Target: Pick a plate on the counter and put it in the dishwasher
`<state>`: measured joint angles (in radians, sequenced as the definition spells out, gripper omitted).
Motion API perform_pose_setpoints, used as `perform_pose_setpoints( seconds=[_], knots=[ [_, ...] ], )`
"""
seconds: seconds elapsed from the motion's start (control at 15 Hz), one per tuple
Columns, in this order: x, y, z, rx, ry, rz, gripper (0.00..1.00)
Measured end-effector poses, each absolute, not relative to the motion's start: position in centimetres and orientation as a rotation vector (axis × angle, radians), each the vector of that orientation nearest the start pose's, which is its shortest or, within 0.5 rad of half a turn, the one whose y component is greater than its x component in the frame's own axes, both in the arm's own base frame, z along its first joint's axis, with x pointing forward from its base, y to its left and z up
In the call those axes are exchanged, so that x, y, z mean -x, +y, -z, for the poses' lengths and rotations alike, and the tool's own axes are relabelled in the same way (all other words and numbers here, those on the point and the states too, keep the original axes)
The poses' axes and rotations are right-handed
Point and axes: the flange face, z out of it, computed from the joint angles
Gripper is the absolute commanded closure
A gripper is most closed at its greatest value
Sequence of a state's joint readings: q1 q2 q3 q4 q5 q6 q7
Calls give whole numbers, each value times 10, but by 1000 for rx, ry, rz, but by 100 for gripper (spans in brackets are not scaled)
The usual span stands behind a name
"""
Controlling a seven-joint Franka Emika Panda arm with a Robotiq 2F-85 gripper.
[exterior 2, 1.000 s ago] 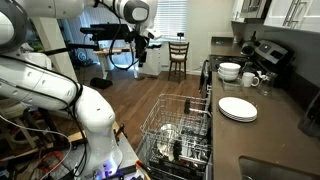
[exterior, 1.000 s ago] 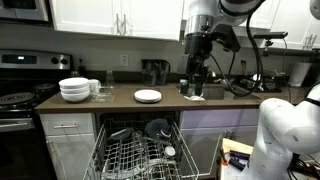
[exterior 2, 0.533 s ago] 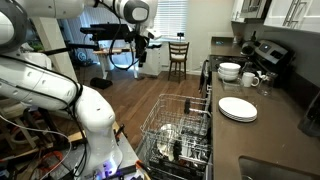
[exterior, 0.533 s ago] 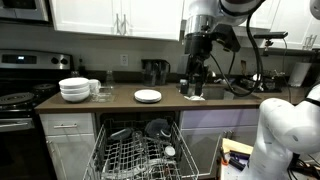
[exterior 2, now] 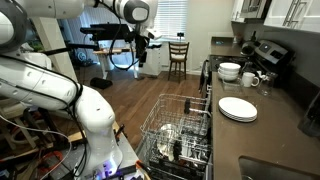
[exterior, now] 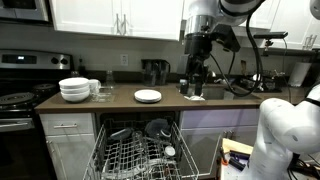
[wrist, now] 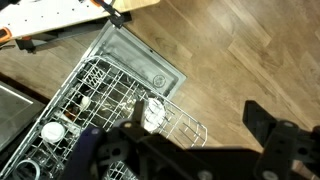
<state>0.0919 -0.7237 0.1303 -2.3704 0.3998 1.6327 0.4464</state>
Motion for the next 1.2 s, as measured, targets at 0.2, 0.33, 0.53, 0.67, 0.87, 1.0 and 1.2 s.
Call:
perform_pose_setpoints(
  seconds=[0.2,0.33,0.53,0.67,0.87,1.0,1.2],
  knots=[
    [-315,115,-571,2824,431,-155,0],
    [-319,105,-571,2834,463,-143,0],
    [-330,80,-579,2867,520,-120,0],
    [-344,57,-589,2895,551,-108,0],
    [-377,21,-606,2926,571,-114,0],
    [-405,-3,-612,2935,581,-147,0],
    [-449,-38,-614,2941,608,-220,0]
  ],
)
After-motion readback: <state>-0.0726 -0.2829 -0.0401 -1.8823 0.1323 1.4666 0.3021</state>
